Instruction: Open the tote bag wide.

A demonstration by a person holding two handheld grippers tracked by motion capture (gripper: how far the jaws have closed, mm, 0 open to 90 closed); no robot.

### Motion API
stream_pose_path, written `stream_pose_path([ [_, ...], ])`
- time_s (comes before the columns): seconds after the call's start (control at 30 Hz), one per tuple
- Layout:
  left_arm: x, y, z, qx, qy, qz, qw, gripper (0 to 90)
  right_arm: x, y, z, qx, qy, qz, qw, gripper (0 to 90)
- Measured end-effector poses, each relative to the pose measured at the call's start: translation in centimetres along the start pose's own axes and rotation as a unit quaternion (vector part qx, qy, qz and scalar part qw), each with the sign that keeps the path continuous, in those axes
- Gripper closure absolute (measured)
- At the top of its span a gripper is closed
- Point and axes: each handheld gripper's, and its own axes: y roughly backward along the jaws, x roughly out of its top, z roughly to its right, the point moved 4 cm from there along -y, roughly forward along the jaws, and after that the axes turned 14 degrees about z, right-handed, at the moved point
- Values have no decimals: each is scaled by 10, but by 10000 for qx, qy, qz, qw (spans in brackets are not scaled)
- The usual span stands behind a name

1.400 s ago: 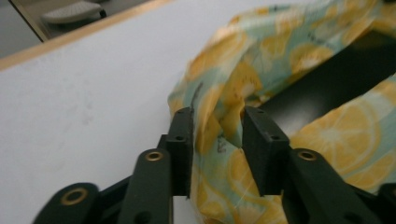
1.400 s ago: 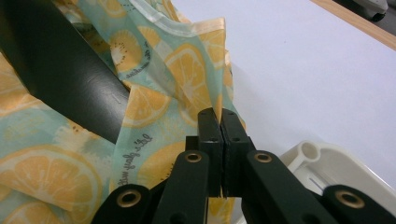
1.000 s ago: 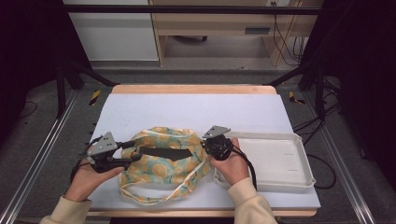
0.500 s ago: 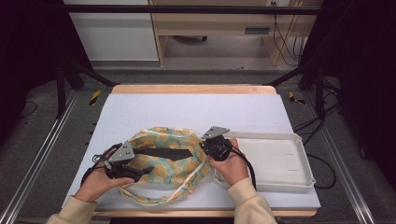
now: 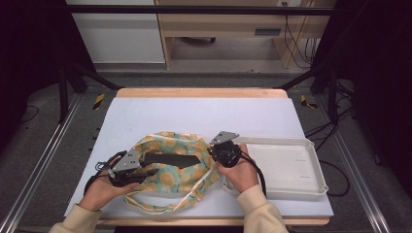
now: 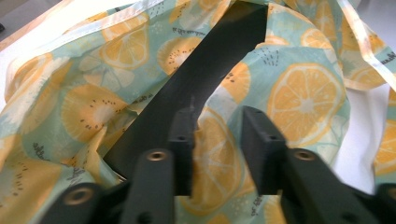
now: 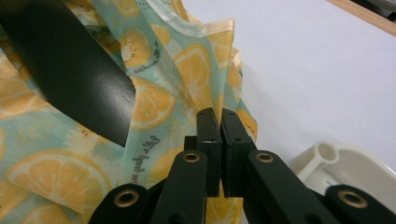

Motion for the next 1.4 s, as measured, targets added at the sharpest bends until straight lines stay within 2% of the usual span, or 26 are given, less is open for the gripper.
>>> stream_pose_path([
  [0.03,0,0,1,-37,-2,-12,10000,767,0,0,0,2,3,-2,10000,886],
  [0.07,0,1,2,-86,14,-13,10000,767,0,0,0,-5,3,-1,10000,886],
  [0.1,0,1,3,-135,-16,-39,9999,807,0,0,0,-9,3,-3,10000,888],
  [0.13,0,1,6,-222,-74,-135,9996,825,0,0,0,-9,8,4,10000,890],
  [0.2,-1,0,7,-261,-85,-167,9995,849,0,0,1,-2,39,-17,10000,892],
  [0.37,-10,-6,14,-362,-252,-545,9975,872,-2,-3,2,-32,58,-124,9999,899],
  [0.4,-10,-6,14,-362,-252,-545,9975,874,-2,-3,2,-32,58,-124,9999,899],
  [0.57,-17,-10,15,-314,-378,-843,9952,877,-4,-5,4,-75,24,-235,9997,900],
  [0.73,-21,-9,11,-167,-334,-885,9954,881,-6,-6,7,-130,24,-298,9995,900],
  [1.03,-27,-7,5,-68,-320,-978,9947,886,-7,-11,14,-300,41,-333,9990,900],
  [1.2,-28,-7,4,-70,-282,-895,9956,885,-9,-9,14,-234,-16,-384,9990,895],
  [1.27,-27,-6,5,-93,-310,-858,9958,884,-8,-6,12,-171,-13,-355,9992,839],
  [1.4,-24,-6,7,-161,-305,-710,9969,880,1,8,9,-142,79,14,9999,647],
])
